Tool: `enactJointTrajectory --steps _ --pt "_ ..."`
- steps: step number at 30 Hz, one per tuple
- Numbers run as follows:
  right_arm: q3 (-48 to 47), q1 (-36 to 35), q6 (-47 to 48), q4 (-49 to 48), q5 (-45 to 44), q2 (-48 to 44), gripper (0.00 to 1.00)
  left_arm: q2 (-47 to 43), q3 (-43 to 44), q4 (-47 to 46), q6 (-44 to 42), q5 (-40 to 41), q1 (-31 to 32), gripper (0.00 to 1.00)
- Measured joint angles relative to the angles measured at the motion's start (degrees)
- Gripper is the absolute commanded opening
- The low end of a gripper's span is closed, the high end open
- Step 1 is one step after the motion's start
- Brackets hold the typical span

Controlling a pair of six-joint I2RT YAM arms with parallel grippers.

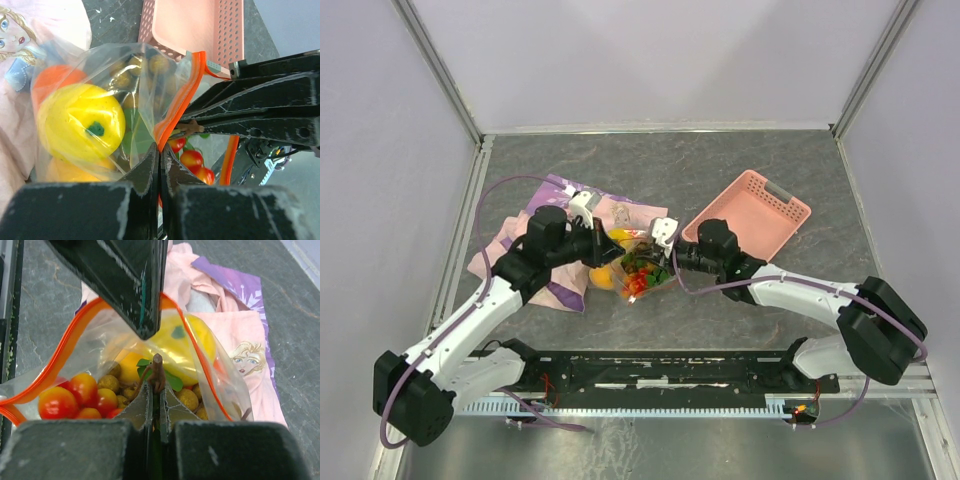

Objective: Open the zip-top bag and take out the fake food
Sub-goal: Pick up the fake fruit from the zipper food storage bag.

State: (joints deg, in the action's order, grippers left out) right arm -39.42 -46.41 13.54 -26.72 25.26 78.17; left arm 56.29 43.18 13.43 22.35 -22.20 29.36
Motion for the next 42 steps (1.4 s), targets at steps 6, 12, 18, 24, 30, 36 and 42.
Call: enactJointTrajectory --steps 6,12,18,24,30,36,42 --pt "0.04 2.71 -5.9 -6.86 2.4 0.0 0.02 0.46 0.0 -0.72 0.59 0.26 0.0 0.03" --pt "0.42 4.57 -9.42 -10.08 3.15 -0.79 0.02 0.7 0.0 -0.72 0.59 1.84 -0.02 0.03" --pt "-6.64 3.5 -4.96 5.77 1.92 0.66 0.02 0.9 0.07 -0.76 0.61 1.84 -0.02 0.03" --pt "-6.51 2.51 -3.8 8.66 1.62 1.77 0.07 1.68 0.7 -2.8 1.27 -0.24 -0.02 0.03" --pt "-9.77 2.54 -2.62 14.21 1.9 3.52 0.46 3.15 0.66 -4.5 2.25 -2.03 -0.02 0.03" --pt "-10.12 2.54 -0.31 18.29 3.13 1.49 0.73 3.15 -0.15 -5.62 2.25 -2.45 -0.02 0.03" --pt "-8.63 2.54 1.99 21.77 3.48 -8.24 0.72 3.19 -0.59 -5.86 2.25 -3.67 0.0 0.03"
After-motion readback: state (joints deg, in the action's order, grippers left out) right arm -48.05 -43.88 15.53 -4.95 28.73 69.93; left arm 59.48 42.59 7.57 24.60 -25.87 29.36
